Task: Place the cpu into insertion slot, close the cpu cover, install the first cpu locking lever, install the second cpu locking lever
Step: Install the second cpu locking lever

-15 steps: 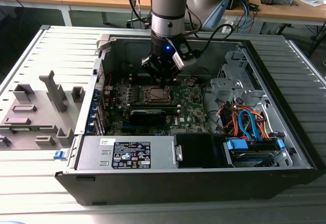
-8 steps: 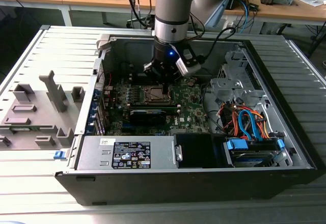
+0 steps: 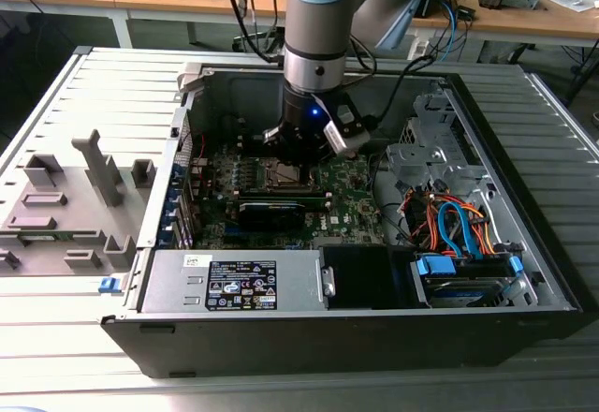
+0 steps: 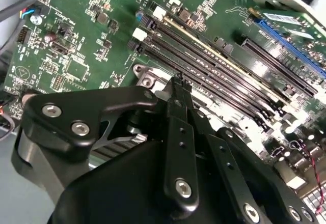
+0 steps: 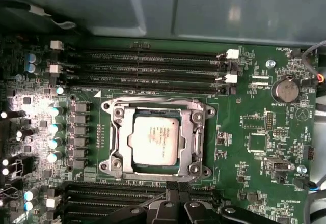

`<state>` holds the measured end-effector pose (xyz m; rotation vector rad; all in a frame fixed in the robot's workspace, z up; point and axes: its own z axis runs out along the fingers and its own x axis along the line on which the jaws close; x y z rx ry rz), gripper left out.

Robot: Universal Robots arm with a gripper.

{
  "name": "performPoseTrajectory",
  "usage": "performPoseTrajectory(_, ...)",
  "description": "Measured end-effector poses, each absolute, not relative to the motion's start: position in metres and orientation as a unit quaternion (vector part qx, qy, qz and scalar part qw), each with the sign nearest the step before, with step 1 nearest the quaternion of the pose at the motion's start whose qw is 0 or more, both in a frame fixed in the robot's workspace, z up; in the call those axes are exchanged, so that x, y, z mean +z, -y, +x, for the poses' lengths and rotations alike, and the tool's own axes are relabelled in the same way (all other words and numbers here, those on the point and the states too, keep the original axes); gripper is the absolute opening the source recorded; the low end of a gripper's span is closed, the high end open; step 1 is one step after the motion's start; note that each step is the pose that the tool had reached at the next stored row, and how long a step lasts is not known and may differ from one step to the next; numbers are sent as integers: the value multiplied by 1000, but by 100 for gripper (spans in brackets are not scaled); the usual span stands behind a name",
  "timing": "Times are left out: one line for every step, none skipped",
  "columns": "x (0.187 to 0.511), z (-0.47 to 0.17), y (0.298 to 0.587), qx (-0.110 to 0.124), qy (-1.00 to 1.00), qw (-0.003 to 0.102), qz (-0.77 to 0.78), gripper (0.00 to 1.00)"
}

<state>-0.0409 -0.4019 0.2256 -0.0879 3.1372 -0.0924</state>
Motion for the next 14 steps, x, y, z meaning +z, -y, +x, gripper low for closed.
performPoseTrajectory(225,-41,405,-29,-999,1,-28,11)
performPoseTrajectory(225,-41,407,-29,-999,1,-28,11)
performPoseTrajectory(225,-41,410,-29,-999,1,-28,11)
performPoseTrajectory(225,-41,412,-29,-999,1,-28,11)
performPoseTrajectory(225,-41,413,-29,-999,1,-28,11)
performPoseTrajectory(225,-41,413,-29,-999,1,-28,11)
performPoseTrajectory(225,-41,413,-29,-999,1,-28,11)
performPoseTrajectory(225,-41,413,-29,-999,1,-28,11)
performPoseTrajectory(225,-41,413,-22,-999,1,-28,11)
performPoseTrajectory(225,-41,414,-20,-999,1,-28,11)
performPoseTrajectory(225,-41,415,-19,-999,1,-28,11)
performPoseTrajectory(225,-41,417,-17,-999,1,-28,11)
performPoseTrajectory(225,-41,419,-10,-1000,1,-28,11)
performPoseTrajectory(225,-41,420,-4,-1000,2,-28,11)
